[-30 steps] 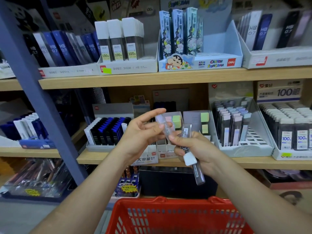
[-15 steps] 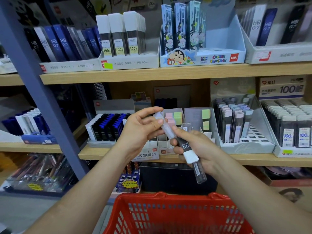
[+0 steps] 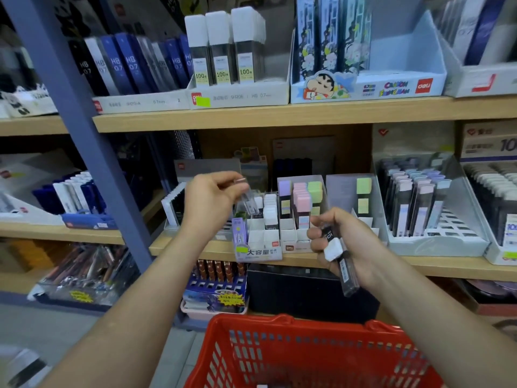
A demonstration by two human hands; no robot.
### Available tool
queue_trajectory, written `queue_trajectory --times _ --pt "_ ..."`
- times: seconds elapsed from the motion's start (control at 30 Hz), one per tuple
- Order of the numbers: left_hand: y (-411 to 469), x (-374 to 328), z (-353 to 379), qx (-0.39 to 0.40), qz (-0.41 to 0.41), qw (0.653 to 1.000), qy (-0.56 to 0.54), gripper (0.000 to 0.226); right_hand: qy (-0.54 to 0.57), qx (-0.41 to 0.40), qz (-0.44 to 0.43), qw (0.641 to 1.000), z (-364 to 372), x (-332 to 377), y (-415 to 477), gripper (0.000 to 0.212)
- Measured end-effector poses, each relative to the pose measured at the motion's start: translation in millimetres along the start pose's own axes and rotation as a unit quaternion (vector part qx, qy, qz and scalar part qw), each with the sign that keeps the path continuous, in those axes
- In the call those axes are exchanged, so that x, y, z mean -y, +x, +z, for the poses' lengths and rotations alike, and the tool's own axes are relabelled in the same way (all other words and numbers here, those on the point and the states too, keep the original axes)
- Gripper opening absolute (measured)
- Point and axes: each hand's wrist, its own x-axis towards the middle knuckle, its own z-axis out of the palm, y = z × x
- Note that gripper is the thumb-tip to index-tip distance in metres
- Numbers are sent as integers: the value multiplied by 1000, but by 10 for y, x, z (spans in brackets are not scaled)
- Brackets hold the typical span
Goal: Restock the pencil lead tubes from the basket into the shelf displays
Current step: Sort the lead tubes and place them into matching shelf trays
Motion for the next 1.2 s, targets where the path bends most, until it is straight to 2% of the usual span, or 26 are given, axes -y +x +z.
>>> queue_trajectory --times 0.17,0.27,0.37,0.63,0.73,0.87,1.03,1.2 --pt "-65 13 19 77 34 994 64 10 -52 -15 -25 998 -11 -28 77 18" --pt "-4 21 -56 37 89 989 113 14 -51 -12 -23 998 26 -45 48 22" --pt "46 80 -124 -14 93 989 113 11 -37 -16 -28 999 64 -64 28 23" --pt "10 267 -35 -10 115 983 140 19 -102 -11 -45 994 85 -123 110 28" --pt "53 349 -11 -11 93 986 137 19 -115 -5 -53 992 95 -142 118 29" --pt "101 460 25 48 55 986 152 21 -120 -10 -62 991 97 -125 118 29" --pt "137 531 51 79 31 979 188 22 -141 -3 -60 988 95 -104 112 28" --pt "186 562 79 91 46 970 219 17 -152 5 -60 987 127 -102 108 23"
